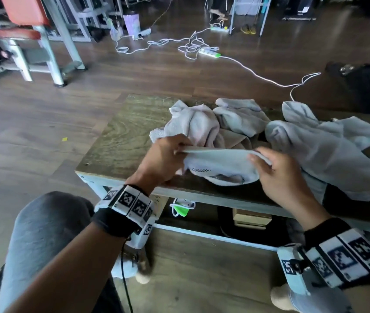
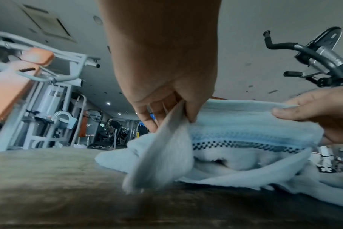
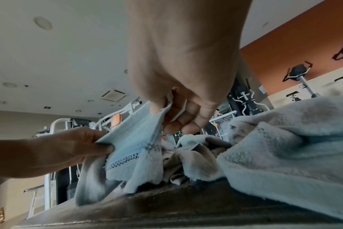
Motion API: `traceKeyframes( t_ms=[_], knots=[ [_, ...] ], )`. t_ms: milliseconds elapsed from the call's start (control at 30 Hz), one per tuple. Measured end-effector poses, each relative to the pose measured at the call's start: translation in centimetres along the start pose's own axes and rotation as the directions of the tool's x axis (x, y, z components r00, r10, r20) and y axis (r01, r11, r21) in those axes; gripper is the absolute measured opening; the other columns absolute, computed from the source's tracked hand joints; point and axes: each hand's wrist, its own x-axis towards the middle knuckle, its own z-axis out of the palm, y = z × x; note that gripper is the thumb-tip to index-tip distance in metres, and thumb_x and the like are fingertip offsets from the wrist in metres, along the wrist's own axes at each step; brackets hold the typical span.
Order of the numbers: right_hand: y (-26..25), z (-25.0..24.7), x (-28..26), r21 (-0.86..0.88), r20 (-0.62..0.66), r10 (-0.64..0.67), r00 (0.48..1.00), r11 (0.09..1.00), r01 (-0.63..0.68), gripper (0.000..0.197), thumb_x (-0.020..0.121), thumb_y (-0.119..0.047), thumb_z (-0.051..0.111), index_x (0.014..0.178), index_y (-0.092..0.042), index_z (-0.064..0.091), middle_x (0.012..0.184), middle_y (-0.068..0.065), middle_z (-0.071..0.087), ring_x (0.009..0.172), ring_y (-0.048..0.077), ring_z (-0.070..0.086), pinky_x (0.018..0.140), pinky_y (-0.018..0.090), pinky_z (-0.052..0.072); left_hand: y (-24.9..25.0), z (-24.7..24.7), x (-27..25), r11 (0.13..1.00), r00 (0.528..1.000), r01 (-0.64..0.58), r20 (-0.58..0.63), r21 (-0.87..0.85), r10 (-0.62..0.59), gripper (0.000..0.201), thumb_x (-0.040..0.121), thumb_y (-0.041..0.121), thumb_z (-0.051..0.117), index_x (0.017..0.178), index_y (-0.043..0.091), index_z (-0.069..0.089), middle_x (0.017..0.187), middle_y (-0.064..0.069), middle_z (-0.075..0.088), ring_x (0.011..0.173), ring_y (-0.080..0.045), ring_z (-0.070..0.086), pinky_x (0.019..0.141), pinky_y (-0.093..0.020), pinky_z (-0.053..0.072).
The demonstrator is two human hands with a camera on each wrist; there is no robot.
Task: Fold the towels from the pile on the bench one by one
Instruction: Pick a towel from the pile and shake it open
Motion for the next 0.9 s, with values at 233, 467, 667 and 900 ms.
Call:
traceKeyframes(
  t_ms=[233, 467, 667, 900],
  knots=[
    [-0.4, 0.3, 1.4, -0.031, -0.116, 0.062, 0.991, 0.997, -0.067, 0.015, 0.098, -0.015, 0.059, 0.107, -0.009, 0.07, 0.089, -0.004, 0.065, 0.079, 0.002, 0.056, 0.066, 0.002, 0.038, -1.4, -3.6, -0.6, 0.992, 0.966, 0.123, -0.226, -0.015, -0.124, 0.021, 0.083, 0.006, 0.059, 0.09, 0.015, 0.076, 0.072, 0.004, 0.071, 0.06, -0.002, 0.061, 0.054, -0.019, 0.047],
    [-1.0, 2.0, 2.4, 0.085, -0.113, 0.11, 0.987, 0.991, -0.101, 0.018, 0.095, -0.009, 0.061, 0.11, -0.014, 0.071, 0.102, -0.004, 0.07, 0.092, 0.0, 0.061, 0.075, 0.001, 0.042, -1.3, -3.0, 0.0, 0.98, 0.965, 0.165, -0.186, -0.108, -0.183, 0.04, 0.097, 0.032, 0.053, 0.072, 0.001, 0.052, 0.057, 0.003, 0.043, 0.051, -0.009, 0.032, 0.043, -0.019, 0.025],
    [-1.4, 3.1, 2.6, 0.169, -0.068, 0.05, 0.996, 0.985, -0.037, 0.023, 0.098, -0.028, 0.058, 0.098, -0.009, 0.071, 0.084, 0.008, 0.073, 0.08, 0.023, 0.068, 0.073, 0.039, 0.053, -1.3, -3.5, 0.2, 0.948, 0.967, 0.193, -0.115, -0.253, -0.228, 0.036, 0.094, 0.035, 0.058, 0.075, 0.004, 0.053, 0.062, 0.005, 0.047, 0.055, -0.006, 0.038, 0.05, -0.023, 0.034],
    [-1.5, 5.5, 2.7, 0.148, 0.139, -0.039, 0.989, 0.989, 0.018, 0.013, 0.096, -0.02, 0.062, 0.093, -0.014, 0.073, 0.086, 0.006, 0.07, 0.083, 0.026, 0.065, 0.075, 0.037, 0.049, -0.8, -3.1, 0.6, 0.984, 0.995, 0.1, 0.04, -0.149, -0.095, 0.017, 0.088, 0.022, 0.064, 0.081, 0.009, 0.056, 0.075, -0.002, 0.058, 0.062, -0.01, 0.05, 0.054, -0.02, 0.04]
  ],
)
